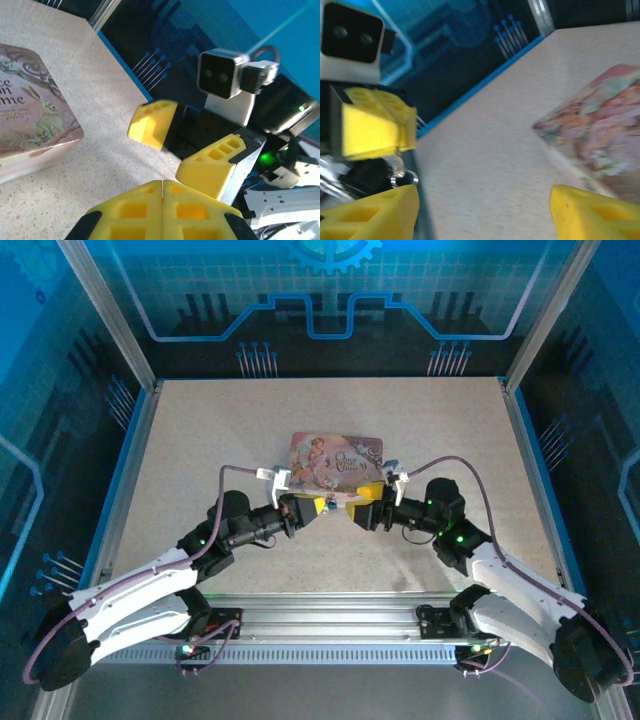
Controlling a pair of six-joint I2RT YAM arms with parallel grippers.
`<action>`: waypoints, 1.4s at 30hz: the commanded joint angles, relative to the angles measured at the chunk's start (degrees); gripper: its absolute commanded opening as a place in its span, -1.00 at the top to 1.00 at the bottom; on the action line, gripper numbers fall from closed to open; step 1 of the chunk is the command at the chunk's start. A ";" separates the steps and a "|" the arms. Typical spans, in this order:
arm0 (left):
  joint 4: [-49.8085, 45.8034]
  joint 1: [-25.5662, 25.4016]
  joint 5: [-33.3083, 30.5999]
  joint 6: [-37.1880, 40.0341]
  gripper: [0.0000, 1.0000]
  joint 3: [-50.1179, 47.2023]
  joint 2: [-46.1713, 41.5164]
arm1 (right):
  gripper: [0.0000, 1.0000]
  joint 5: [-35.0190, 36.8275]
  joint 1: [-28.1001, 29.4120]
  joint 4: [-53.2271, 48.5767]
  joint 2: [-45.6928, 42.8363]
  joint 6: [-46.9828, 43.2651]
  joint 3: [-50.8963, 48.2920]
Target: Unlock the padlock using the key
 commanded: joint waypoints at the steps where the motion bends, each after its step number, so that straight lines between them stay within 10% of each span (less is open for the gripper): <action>1: 4.80 -0.53 -2.04 0.82 1.00 -0.75 -0.88 | -0.40 -6.51 0.23 16.40 2.09 14.69 -1.44; 18: 5.81 -0.55 -2.17 -0.83 1.00 -0.87 -0.33 | -0.23 -3.33 8.45 17.27 5.42 11.87 1.99; 42: 6.60 -0.51 -2.18 -1.11 1.00 -1.36 -0.26 | 0.61 -1.92 10.12 18.25 10.22 13.68 4.27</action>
